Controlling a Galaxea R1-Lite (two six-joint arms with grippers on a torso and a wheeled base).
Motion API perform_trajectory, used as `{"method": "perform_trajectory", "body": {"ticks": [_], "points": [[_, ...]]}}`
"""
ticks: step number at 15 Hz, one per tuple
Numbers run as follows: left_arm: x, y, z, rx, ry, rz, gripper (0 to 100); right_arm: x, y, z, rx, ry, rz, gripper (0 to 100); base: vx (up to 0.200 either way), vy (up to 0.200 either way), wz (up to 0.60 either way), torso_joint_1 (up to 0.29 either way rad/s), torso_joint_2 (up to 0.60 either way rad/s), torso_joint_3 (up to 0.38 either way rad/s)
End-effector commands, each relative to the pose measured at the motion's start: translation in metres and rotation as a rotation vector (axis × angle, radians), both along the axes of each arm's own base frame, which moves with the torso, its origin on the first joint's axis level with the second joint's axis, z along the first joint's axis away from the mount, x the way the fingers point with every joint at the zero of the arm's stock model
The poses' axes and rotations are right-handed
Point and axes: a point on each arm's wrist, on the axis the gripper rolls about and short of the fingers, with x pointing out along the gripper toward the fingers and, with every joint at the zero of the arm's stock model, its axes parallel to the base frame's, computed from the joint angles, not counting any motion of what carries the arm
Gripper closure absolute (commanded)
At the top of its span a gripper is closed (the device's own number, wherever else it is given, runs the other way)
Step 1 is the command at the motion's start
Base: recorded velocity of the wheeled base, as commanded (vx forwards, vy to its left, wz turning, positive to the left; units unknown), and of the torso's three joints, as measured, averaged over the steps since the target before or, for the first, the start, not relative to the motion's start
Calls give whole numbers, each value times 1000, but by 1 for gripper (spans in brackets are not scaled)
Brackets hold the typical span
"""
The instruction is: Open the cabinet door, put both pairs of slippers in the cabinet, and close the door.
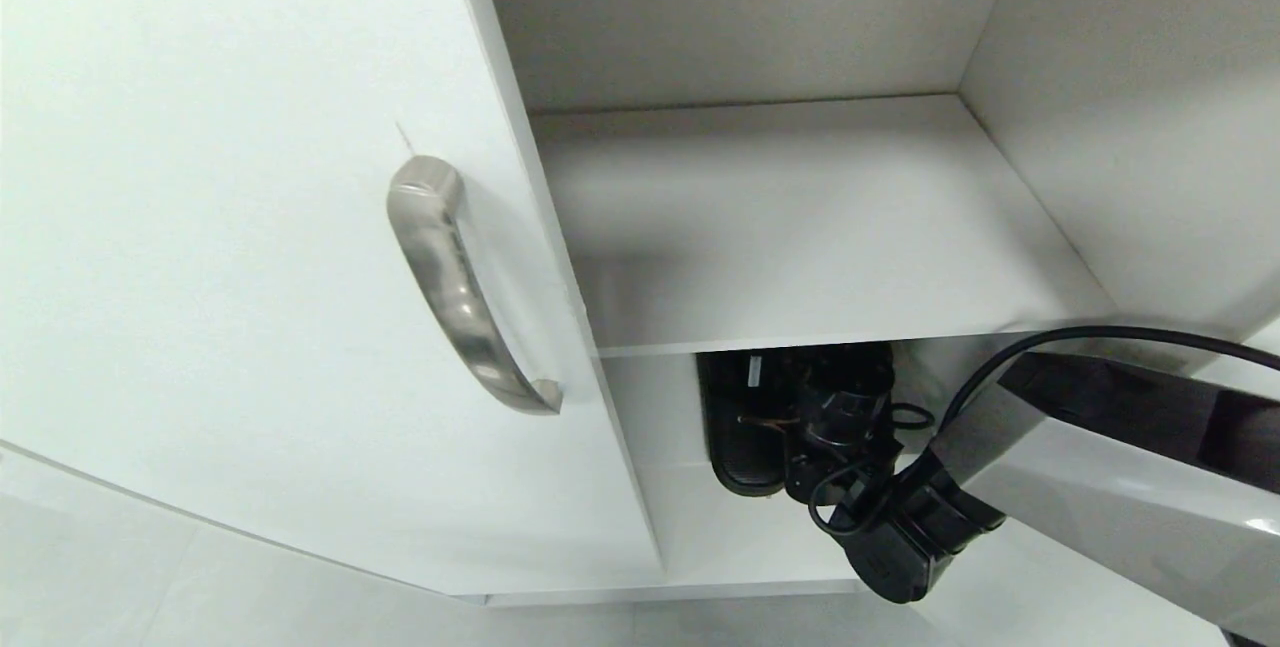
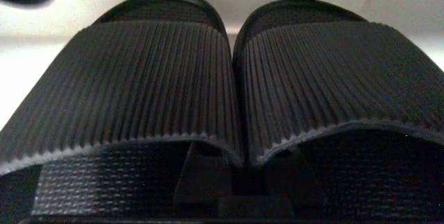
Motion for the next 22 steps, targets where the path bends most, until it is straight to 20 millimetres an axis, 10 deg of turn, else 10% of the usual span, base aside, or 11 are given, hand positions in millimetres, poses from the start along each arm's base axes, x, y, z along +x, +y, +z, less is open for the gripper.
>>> {"method": "perform_trajectory", "body": {"ticks": [1, 5, 6, 22], "points": [[0, 0, 0, 0, 1, 0, 100, 5, 3, 0, 4, -6, 0, 100, 0, 0, 0, 0, 0, 0], [0, 0, 0, 0, 1, 0, 100, 7, 7, -7, -11, 8, 14, 100, 0, 0, 0, 0, 0, 0], [0, 0, 0, -2, 1, 1, 100, 7, 7, -9, -15, 12, 14, 0, 0, 0, 0, 0, 0, 0], [0, 0, 0, -14, 2, 0, 100, -121, -25, -4, 29, 121, 275, 0, -88, 0, 0, 0, 0, 1]]}}
